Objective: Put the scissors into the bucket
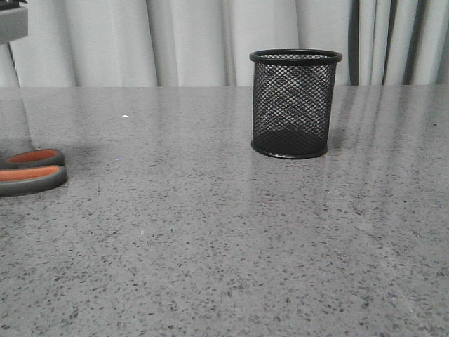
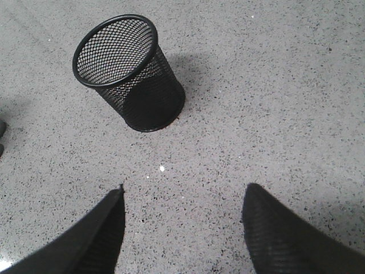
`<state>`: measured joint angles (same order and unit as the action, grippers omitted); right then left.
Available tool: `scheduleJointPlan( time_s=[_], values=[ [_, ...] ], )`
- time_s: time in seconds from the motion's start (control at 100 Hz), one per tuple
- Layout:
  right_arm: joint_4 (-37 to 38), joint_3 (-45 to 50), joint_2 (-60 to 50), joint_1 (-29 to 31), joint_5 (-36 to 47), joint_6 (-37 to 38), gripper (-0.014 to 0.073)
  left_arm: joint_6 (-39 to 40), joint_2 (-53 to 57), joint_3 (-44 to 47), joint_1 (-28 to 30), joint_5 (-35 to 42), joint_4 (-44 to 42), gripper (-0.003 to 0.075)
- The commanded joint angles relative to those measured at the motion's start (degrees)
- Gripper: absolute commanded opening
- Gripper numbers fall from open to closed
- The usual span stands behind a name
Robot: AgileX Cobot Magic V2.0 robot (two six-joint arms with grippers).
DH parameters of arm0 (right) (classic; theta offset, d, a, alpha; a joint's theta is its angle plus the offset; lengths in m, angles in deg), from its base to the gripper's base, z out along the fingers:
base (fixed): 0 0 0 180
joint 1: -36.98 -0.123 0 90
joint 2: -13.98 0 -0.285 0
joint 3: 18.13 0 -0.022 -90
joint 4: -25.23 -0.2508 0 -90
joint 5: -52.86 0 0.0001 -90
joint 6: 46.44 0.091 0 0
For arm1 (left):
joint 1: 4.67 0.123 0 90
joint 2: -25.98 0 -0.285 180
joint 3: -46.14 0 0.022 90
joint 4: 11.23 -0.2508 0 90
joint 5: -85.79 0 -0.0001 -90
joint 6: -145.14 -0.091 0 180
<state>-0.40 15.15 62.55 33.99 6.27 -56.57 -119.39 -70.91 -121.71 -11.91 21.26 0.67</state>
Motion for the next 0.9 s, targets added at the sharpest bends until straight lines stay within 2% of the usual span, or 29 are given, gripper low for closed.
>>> scheduleJointPlan(
  time_s=[0.0,0.77,0.89],
  values=[
    [-0.8,-2.0,0.2,0.3,3.1,-0.5,0.0405,0.2,0.9,-1.7,-0.4,0.3,1.1,0.0387],
    [-0.8,-2.0,0.2,0.3,3.1,-0.5,0.0405,0.2,-2.7,-1.7,-0.4,-1.4,1.2,0.0386],
    [-0.8,-2.0,0.2,0.3,3.1,-0.5,0.0405,0.2,-2.7,-1.7,-0.4,-1.8,1.2,0.0342]
  ],
)
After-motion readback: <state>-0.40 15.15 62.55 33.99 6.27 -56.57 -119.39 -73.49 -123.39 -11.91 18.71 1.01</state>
